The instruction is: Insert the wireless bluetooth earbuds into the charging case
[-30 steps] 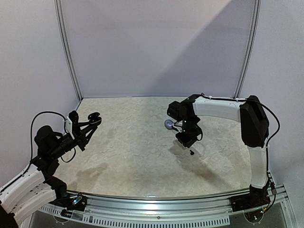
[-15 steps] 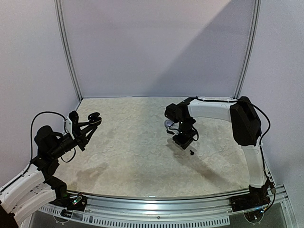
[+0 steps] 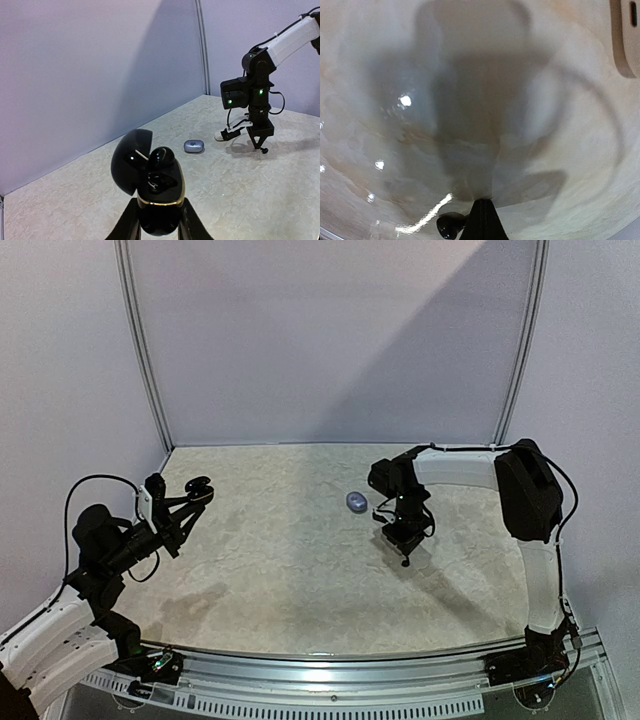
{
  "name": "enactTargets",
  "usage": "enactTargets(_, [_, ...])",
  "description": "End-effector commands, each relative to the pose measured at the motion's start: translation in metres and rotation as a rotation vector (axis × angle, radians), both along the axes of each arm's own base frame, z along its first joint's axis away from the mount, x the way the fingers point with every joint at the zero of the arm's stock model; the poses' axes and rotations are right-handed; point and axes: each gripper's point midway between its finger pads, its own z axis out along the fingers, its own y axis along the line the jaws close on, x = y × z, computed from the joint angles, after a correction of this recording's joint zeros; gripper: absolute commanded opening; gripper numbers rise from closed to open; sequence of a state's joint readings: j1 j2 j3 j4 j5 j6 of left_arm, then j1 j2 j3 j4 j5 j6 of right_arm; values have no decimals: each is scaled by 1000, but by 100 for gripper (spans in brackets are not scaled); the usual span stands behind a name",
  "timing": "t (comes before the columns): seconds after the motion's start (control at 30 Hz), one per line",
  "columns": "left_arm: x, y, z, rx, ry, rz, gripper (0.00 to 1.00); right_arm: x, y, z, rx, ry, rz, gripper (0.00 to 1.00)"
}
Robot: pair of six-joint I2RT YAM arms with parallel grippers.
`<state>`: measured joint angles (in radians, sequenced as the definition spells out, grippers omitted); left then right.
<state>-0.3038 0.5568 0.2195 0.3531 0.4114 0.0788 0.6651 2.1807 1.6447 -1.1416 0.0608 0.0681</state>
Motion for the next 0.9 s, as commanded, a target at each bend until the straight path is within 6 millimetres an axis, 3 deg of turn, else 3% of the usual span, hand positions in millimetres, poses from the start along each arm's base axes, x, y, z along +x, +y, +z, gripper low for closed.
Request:
enactTargets(0.0, [1,2,-9,13,19,5,0,-16,-20,-3,-59,33,-35,0])
enactTargets(0.23, [1,2,-9,11,20,3,0,-37,-21,3,-10,75,-82,0])
enactTargets(0.47, [1,2,-9,12,20,1,0,-60,2,7,67,139,-89,0])
enactTargets(0.73, [1,2,-9,10,21,0,0,-73,23,9,125,161,-76,0])
enactTargets(0.87, [1,2,-9,11,21,0,0,-72,17,10,84,148,-82,0])
